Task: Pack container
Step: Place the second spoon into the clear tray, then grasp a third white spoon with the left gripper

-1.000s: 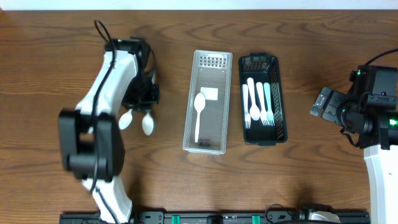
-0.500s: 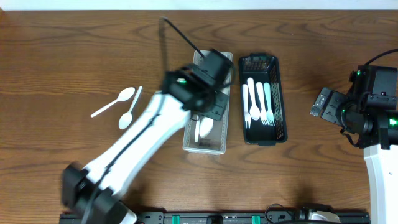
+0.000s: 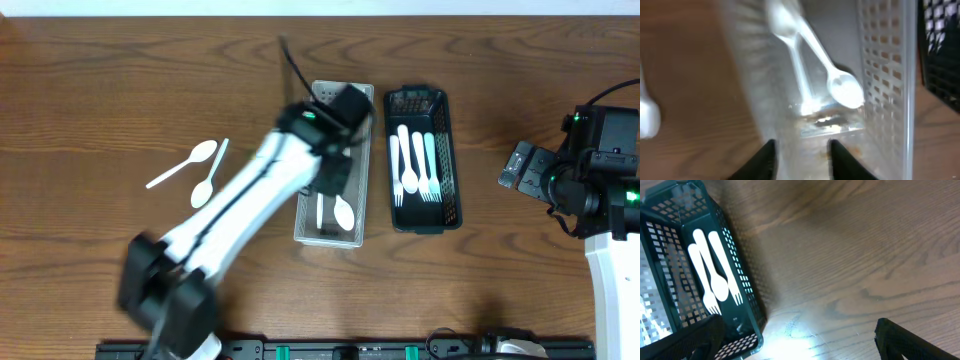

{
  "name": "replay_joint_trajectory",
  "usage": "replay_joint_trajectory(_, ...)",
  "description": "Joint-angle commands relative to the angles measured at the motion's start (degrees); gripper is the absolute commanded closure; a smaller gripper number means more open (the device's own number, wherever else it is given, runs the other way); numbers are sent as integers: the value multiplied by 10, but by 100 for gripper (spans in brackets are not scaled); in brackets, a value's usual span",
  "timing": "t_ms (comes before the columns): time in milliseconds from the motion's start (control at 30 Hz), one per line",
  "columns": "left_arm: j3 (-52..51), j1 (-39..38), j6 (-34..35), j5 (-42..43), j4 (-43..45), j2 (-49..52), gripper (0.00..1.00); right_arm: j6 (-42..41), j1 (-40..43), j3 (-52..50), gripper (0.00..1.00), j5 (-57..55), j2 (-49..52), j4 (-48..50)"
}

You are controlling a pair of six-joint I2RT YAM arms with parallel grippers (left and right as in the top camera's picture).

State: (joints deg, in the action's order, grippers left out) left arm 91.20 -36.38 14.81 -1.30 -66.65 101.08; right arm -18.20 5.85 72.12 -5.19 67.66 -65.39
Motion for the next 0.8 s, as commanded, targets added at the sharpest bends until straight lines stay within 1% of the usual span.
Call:
replay_joint_trajectory(0, 21, 47, 3, -95, -25, -80, 44, 0, 3, -3, 1, -6, 1, 0)
replay_joint_trajectory(67, 21, 82, -13, -127, -37, -100, 43, 0, 3, -3, 1, -6, 1, 0)
replay_joint_trajectory(167, 18, 146, -75, -129, -50, -105, 43, 0, 3, -3, 1, -6, 1, -1)
replay_joint_trajectory(267, -7, 213, -127, -129, -51, -91, 44, 0, 3, -3, 1, -6, 1, -1)
replay_joint_trajectory(367, -37, 265, -152, -122, -42, -67, 56, 0, 3, -3, 1, -6, 1, -2)
replay_joint_trajectory(433, -50, 295, -174, -74, -28, -46, 57, 0, 3, -3, 1, -6, 1, -2)
replay_joint_trajectory(533, -59, 322, -198, -14, -9, -9, 57, 0, 3, -3, 1, -6, 1, 0)
replay_joint_trajectory(600, -59, 330, -198, -8, -3, 16, 57, 0, 3, -3, 1, -6, 2, 0)
replay_joint_trajectory(700, -59, 335, -236, -8, 14, 52, 56, 0, 3, -3, 1, -9, 2, 0)
replay_joint_trajectory(733, -59, 335, -245, -8, 21, 61, 51, 0, 3, -3, 1, -10, 2, 0)
replay_joint_trajectory(767, -59, 335, -254, -8, 27, 70, 49, 0, 3, -3, 1, -10, 2, 0)
